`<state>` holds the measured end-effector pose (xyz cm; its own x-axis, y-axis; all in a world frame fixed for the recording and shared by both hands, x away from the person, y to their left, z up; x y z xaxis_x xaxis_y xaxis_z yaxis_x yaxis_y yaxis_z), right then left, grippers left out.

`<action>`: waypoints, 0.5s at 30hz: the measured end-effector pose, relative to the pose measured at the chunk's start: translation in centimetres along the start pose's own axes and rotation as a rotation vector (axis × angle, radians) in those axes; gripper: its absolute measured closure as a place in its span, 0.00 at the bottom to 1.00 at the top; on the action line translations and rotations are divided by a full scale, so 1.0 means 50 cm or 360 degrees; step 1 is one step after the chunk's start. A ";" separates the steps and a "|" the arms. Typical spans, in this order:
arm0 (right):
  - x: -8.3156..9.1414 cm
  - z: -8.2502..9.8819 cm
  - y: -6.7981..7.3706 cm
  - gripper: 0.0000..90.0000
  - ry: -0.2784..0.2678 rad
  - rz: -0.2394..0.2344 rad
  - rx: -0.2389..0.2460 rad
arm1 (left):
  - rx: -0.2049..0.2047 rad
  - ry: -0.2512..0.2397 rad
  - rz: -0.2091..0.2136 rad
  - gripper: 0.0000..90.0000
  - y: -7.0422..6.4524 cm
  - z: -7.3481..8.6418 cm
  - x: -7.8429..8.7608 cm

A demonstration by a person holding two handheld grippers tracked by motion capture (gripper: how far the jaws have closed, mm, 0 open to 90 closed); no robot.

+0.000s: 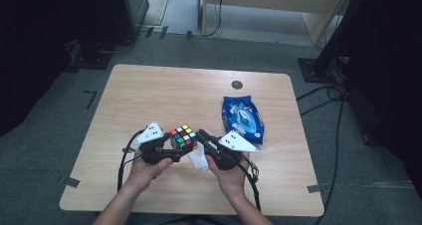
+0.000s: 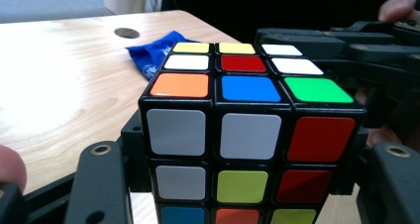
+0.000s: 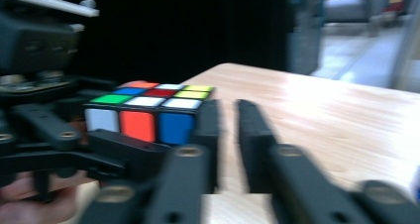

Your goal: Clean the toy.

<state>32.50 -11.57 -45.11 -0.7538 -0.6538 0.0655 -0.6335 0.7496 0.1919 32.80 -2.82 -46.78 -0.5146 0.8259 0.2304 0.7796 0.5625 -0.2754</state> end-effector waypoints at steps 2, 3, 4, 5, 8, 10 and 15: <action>0.003 -0.005 -0.006 0.79 -0.0028 0.0033 -0.0020 | 0.0068 -0.0027 -0.0008 0.38 0.010 -0.005 0.005; 0.003 -0.005 -0.006 0.79 -0.0028 0.0033 -0.0020 | 0.0068 -0.0027 -0.0008 0.38 0.010 -0.005 0.005; 0.005 -0.004 -0.005 0.77 -0.0034 0.0025 -0.0029 | 0.0118 -0.0050 -0.0021 0.38 0.019 -0.009 0.009; 0.006 0.006 -0.002 0.70 -0.0036 0.0006 -0.0021 | 0.0149 -0.0067 -0.0037 0.38 0.028 -0.013 0.013; 0.002 0.028 0.004 0.62 -0.0003 0.0003 0.0002 | 0.0198 -0.0110 -0.0098 0.38 0.053 -0.023 0.027; -0.003 0.047 0.015 0.56 0.0034 -0.0031 0.0000 | 0.0198 -0.0122 -0.0117 0.38 0.058 -0.026 0.032; -0.020 0.074 0.066 0.39 0.0103 -0.0152 0.0048 | 0.0199 -0.0140 -0.0130 0.38 0.057 -0.029 0.032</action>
Point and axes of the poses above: each handheld gripper's, and its own axes: x roughly backward along the jaws, z roughly out of its underside, y roughly to its left, the point moved 10 cm from there along -x, roughly forward along the jaws, and after that the axes turned 7 degrees about -y, right-handed, at the moved point
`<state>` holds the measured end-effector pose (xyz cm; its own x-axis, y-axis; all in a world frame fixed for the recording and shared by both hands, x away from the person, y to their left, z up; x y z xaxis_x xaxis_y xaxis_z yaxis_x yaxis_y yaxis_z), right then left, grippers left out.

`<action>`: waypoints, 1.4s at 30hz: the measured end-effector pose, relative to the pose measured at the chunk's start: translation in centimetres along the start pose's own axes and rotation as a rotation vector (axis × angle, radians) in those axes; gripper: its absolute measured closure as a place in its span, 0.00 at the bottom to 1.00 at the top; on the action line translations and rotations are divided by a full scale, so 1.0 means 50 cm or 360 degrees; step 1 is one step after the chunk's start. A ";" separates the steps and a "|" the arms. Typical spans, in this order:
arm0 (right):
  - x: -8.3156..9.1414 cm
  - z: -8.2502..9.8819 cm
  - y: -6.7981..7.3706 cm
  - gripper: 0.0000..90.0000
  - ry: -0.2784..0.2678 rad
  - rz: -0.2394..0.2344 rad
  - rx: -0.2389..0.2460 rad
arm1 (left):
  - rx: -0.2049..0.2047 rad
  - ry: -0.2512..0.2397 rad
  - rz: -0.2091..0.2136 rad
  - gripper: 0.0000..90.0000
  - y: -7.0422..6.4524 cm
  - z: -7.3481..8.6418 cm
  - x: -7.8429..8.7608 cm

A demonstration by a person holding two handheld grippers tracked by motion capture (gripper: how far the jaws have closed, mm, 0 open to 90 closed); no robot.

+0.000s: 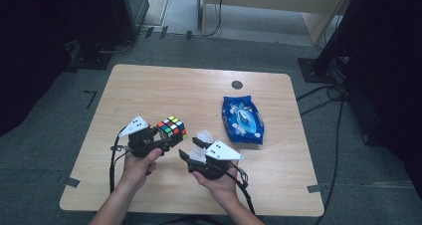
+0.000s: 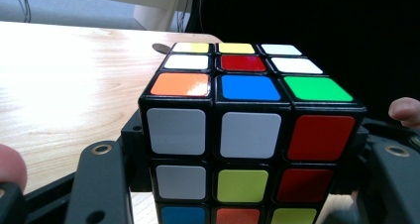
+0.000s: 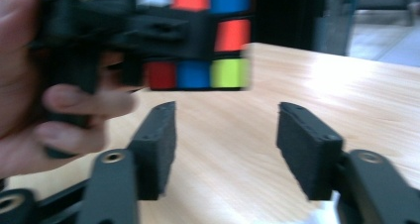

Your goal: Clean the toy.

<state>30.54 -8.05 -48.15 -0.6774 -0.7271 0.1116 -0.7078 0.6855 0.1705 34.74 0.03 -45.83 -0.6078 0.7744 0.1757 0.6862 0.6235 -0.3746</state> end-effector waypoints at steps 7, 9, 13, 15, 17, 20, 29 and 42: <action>-0.021 0.006 0.009 0.34 0.0035 0.0070 -0.0012 | -0.0045 0.0043 0.0043 0.38 -0.034 0.018 -0.016; -0.020 0.005 0.008 0.35 0.0028 0.0070 -0.0030 | -0.0058 0.0061 0.0053 0.38 -0.041 0.024 -0.021; -0.020 0.000 0.002 0.36 0.0001 0.0100 -0.0038 | -0.0060 0.0081 0.0067 0.38 -0.051 0.035 -0.029; -0.021 0.001 0.001 0.36 0.0003 0.0099 -0.0057 | -0.0067 0.0085 0.0056 0.38 -0.050 0.037 -0.030; -0.022 0.004 0.000 0.37 0.0014 0.0100 -0.0053 | -0.0062 0.0085 0.0049 0.38 -0.047 0.039 -0.030; -0.025 0.009 -0.002 0.38 0.0045 0.0106 -0.0037 | -0.0046 0.0091 0.0054 0.38 -0.043 0.043 -0.031; -0.020 0.021 -0.011 0.38 0.0152 0.0148 -0.0010 | 0.0017 -0.0078 0.0115 0.33 -0.030 0.004 -0.010; 0.022 -0.012 -0.096 0.39 0.0229 0.0138 -0.0300 | -0.0723 0.0154 -0.0138 0.18 0.042 0.055 0.000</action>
Point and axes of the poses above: each handheld gripper's, and its own axes: x roughly backward along the jaws, z roughly out of its underside, y roughly to its left, the point moved 10 cm from there along -x, roughly forward along the jaws, and after that the axes turned 7 degrees about -y, right-handed, at the moved point
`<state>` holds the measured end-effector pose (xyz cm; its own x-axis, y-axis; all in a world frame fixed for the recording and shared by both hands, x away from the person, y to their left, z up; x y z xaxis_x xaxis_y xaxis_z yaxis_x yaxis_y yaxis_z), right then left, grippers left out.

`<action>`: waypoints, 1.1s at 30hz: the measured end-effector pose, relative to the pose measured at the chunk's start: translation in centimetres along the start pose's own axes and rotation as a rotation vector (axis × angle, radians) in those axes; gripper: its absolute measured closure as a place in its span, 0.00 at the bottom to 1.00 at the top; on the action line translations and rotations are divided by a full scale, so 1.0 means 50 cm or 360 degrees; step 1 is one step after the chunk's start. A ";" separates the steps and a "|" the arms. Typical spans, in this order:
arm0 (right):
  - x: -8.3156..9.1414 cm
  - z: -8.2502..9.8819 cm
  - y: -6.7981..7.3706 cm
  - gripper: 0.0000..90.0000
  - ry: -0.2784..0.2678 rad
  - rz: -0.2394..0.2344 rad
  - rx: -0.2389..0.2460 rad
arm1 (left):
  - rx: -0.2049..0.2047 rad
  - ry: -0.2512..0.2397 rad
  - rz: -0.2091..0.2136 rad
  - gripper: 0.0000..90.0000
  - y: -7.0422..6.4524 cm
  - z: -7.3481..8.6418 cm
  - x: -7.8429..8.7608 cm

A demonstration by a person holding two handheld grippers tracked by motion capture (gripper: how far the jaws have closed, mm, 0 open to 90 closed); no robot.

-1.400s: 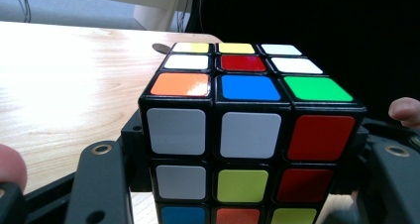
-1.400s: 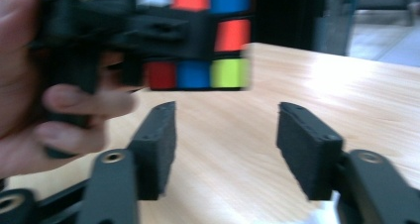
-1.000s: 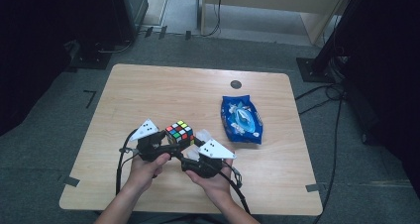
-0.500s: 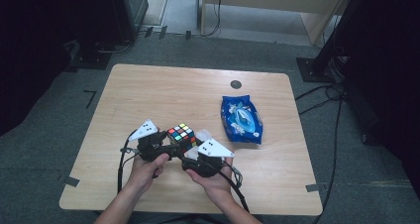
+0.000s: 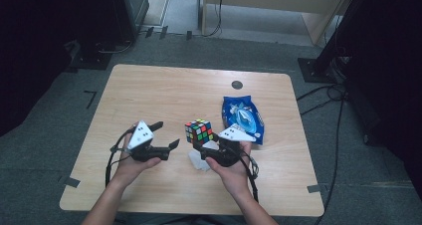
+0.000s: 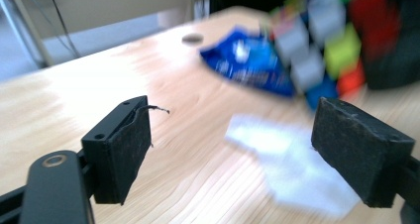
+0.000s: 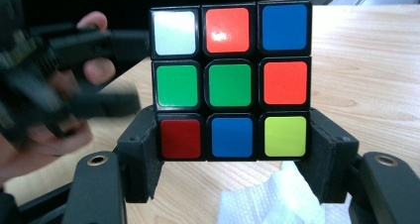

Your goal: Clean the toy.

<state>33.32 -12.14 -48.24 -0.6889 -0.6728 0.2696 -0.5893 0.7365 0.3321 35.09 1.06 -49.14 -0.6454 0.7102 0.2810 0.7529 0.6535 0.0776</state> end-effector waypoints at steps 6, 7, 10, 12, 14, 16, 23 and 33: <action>0.010 -0.004 0.016 0.39 0.0156 -0.0112 -0.0056 | -0.0290 0.0051 0.0004 0.15 -0.048 0.015 -0.023; 0.009 0.001 0.022 0.39 0.0189 -0.0131 -0.0067 | -0.0344 0.0055 -0.0002 0.15 -0.053 0.017 -0.024; 0.005 0.010 0.033 0.39 0.0241 -0.0156 -0.0090 | -0.0437 0.0062 -0.0002 0.15 -0.062 0.018 -0.024; 0.000 0.021 0.045 0.39 0.0307 -0.0193 -0.0134 | -0.0530 0.0055 -0.0009 0.15 -0.073 0.017 -0.023; -0.003 0.027 0.053 0.39 0.0344 -0.0224 -0.0165 | -0.0591 0.0057 -0.0026 0.17 -0.079 0.016 -0.025; -0.005 0.031 0.059 0.39 0.0367 -0.0245 -0.0174 | -0.0643 0.0068 -0.0035 0.18 -0.084 0.017 -0.026; -0.007 0.037 0.073 0.38 0.0424 -0.0331 -0.0238 | -0.0709 0.0038 -0.0023 0.33 -0.095 0.017 -0.024; 0.002 0.004 0.054 0.33 0.0262 -0.0496 -0.0315 | -0.0530 -0.0053 -0.0005 0.38 -0.071 0.008 -0.015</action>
Point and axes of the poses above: each handheld gripper's, and its own axes: x roughly backward along the jaws, z roughly out of its underside, y roughly to its left, the point moved 10 cm from there along -x, roughly forward along the jaws, and after that the axes turned 7 degrees about -y, right-handed, at the moved point
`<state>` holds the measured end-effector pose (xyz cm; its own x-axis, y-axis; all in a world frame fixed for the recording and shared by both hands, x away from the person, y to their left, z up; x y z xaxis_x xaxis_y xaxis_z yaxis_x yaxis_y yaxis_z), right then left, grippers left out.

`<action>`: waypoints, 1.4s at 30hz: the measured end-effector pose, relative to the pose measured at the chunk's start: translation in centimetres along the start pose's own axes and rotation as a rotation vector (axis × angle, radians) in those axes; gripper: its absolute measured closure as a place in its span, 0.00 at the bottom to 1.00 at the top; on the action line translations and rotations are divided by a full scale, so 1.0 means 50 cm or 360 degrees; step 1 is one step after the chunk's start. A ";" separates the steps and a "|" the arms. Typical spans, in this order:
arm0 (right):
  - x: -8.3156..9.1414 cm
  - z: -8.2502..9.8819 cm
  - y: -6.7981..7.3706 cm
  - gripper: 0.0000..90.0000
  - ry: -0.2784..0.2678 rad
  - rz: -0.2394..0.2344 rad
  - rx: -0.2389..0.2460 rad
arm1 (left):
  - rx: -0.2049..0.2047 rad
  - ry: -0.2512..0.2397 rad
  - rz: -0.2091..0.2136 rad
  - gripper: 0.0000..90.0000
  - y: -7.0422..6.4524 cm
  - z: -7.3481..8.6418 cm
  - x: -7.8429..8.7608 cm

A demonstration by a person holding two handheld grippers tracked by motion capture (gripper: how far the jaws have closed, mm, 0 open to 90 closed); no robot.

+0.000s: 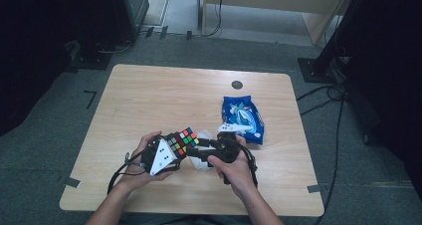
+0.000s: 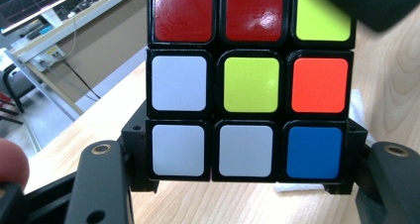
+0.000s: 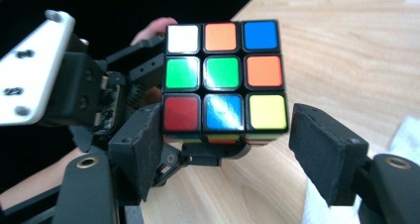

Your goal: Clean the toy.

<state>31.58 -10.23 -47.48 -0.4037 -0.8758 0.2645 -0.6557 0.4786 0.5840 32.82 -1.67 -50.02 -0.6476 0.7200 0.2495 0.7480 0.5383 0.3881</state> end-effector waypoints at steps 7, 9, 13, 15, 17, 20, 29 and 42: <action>0.027 -0.012 -0.074 0.41 -0.0086 0.0246 0.0152 | 0.0144 -0.0007 -0.0071 0.38 0.043 0.015 0.013; 0.029 0.017 -0.123 0.47 0.0005 0.0422 0.0276 | 0.0192 -0.0010 -0.0089 0.38 0.054 0.019 0.017; 0.006 0.065 -0.148 0.47 0.0192 0.0541 0.0474 | 0.0205 -0.0023 -0.0083 0.38 0.051 0.013 0.016; -0.001 0.076 -0.151 0.46 0.0240 0.0566 0.0514 | 0.0207 -0.0023 -0.0078 0.38 0.049 0.013 0.016; -0.012 0.094 -0.160 0.45 0.0314 0.0640 0.0615 | 0.0203 -0.0021 -0.0073 0.38 0.046 0.012 0.015; -0.016 0.107 -0.174 0.45 0.0376 0.0720 0.0731 | 0.0233 -0.0037 -0.0057 0.38 0.046 0.008 0.018; -0.018 0.128 -0.197 0.59 0.0398 0.0719 0.0665 | 0.0289 -0.0066 -0.0034 0.38 0.048 0.000 0.022; 0.039 0.009 -0.105 0.99 -0.0020 0.0664 0.0616 | 0.0251 -0.0031 0.0036 0.38 0.014 0.005 0.003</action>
<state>33.94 -14.44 -50.38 -0.6848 -0.6078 0.4020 -0.6240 0.7741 0.1073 33.28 -1.07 -49.94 -0.6287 0.7402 0.2384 0.7767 0.5830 0.2384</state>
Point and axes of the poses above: each handheld gripper's, and its own axes: x roughly backward along the jaws, z roughly out of its underside, y roughly to its left, the point moved 10 cm from there along -x, roughly forward along the jaws, and after that the axes turned 7 degrees about -y, right-handed, at the moved point
